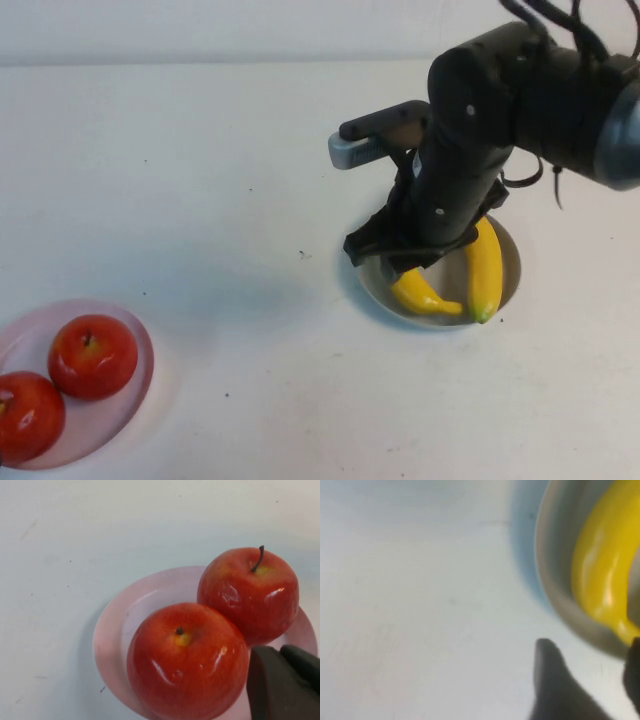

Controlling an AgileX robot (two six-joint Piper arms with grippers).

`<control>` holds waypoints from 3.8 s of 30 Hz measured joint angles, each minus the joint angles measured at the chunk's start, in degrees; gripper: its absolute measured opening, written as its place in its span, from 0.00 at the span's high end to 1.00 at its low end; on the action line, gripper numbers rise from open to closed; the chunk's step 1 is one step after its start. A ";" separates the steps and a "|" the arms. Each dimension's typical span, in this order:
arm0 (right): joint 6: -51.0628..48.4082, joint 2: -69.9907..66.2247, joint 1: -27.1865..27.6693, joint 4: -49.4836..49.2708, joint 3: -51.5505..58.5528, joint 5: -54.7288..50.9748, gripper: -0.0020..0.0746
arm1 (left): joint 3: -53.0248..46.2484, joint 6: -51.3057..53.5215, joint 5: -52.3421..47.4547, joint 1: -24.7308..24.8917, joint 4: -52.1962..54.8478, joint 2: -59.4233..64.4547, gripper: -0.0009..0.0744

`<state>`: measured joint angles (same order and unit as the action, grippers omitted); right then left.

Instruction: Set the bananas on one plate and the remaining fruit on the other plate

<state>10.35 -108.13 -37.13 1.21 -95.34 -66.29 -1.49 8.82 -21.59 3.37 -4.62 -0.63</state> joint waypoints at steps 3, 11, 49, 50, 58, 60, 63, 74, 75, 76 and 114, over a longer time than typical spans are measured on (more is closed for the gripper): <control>0.00 7.06 -1.06 -0.09 5.56 -0.18 0.75 | 0.00 0.00 0.00 0.00 0.00 0.00 0.98; -2.22 24.49 -1.43 -0.12 19.22 -1.30 0.98 | 0.00 0.00 0.00 0.00 0.00 0.00 0.98; -11.58 79.86 24.79 -7.06 78.12 51.66 0.99 | 0.00 0.00 0.00 0.00 0.00 0.00 0.98; -11.59 82.70 26.47 -7.34 80.76 53.25 0.99 | 0.00 0.00 0.00 0.00 0.00 0.00 0.98; -11.59 100.82 33.02 -7.90 93.98 60.73 0.99 | 0.00 0.00 0.00 0.00 0.00 0.00 0.98; -11.59 104.36 33.27 -7.90 96.13 60.96 0.99 | 0.00 0.00 0.00 0.00 0.00 0.00 0.98; -11.69 107.95 33.50 -7.90 96.75 59.72 0.99 | 0.00 0.00 0.00 0.00 0.00 0.00 0.98; -11.69 108.53 33.50 -7.51 96.75 47.95 0.99 | 0.00 0.00 0.00 0.00 0.00 0.00 0.98; -11.69 108.53 33.50 -7.36 96.75 46.76 0.99 | 0.00 0.00 0.00 0.00 0.00 0.00 0.98; -11.69 108.53 33.50 -7.31 96.75 46.07 0.99 | 0.00 0.00 0.00 0.00 0.00 0.00 0.98; -11.69 108.88 33.55 -7.08 96.75 45.01 0.99 | 0.00 0.00 0.00 0.00 0.00 0.00 0.98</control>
<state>-1.34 0.75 -3.58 -5.87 1.41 -21.28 -1.49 8.82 -21.59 3.37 -4.62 -0.63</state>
